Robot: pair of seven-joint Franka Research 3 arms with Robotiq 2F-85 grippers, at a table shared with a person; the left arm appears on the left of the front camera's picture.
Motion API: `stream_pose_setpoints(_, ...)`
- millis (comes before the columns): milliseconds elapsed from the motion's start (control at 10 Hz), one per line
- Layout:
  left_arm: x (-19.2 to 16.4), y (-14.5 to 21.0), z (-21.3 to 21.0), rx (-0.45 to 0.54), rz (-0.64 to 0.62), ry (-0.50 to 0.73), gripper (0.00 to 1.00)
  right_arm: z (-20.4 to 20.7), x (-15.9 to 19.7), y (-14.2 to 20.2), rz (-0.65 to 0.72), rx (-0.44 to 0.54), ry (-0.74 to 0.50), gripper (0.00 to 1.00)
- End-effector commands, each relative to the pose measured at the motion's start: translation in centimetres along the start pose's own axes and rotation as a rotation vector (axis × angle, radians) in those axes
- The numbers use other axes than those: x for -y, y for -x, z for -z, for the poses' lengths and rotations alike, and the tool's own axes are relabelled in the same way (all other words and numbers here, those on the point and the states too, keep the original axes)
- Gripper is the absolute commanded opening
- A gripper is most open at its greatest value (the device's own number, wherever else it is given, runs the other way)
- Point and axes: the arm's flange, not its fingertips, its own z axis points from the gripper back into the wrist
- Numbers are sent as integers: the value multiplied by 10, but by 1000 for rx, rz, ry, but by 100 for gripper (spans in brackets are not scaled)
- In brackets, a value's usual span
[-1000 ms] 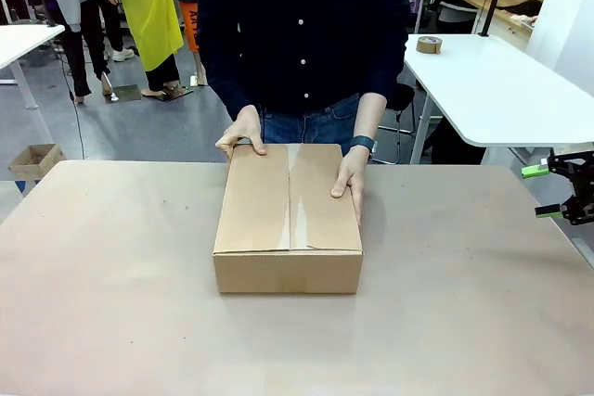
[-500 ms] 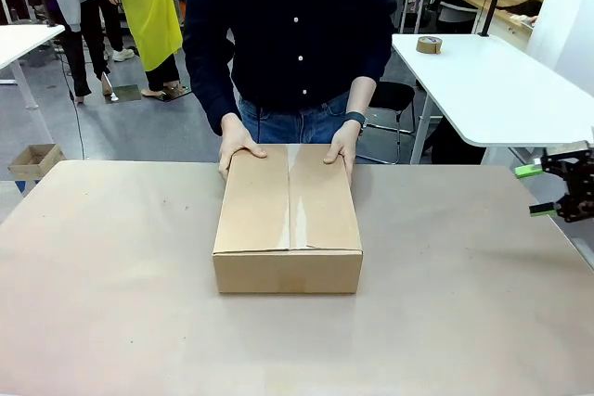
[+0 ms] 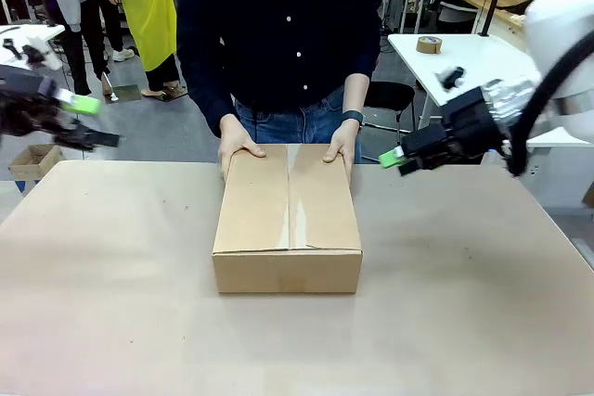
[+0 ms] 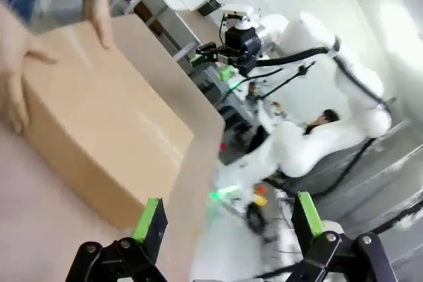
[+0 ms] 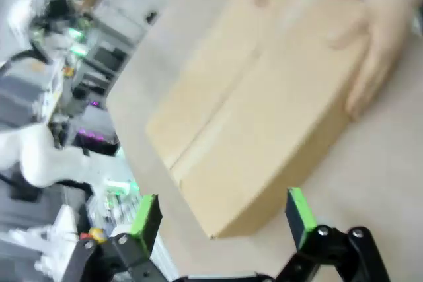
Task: Pack the gift set into the box.
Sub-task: Press and hold the closed box until the human finishes sealing it.
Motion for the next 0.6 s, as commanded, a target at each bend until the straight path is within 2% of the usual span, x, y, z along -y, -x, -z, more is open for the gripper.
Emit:
stream_pose_setpoints(0,-12,24,22,180,378,-92,100,-6,25,22,-517,215,-264,100)
stream_pose_setpoints(100,0,0,0,0,0,0,100,0,0,0,0,0,0,100)
stream_pose_setpoints(200,0,0,0,0,0,0,100,0,0,0,0,0,0,100)
stream_pose_setpoints(300,0,0,0,0,0,0,100,2,1,3,-161,36,-25,100)
stream_pose_setpoints(400,-5,12,19,39,100,-36,100,24,8,-11,-394,-56,-82,100)
stream_pose_setpoints(500,-15,3,59,120,348,-122,100,58,9,-30,-734,53,-133,100)
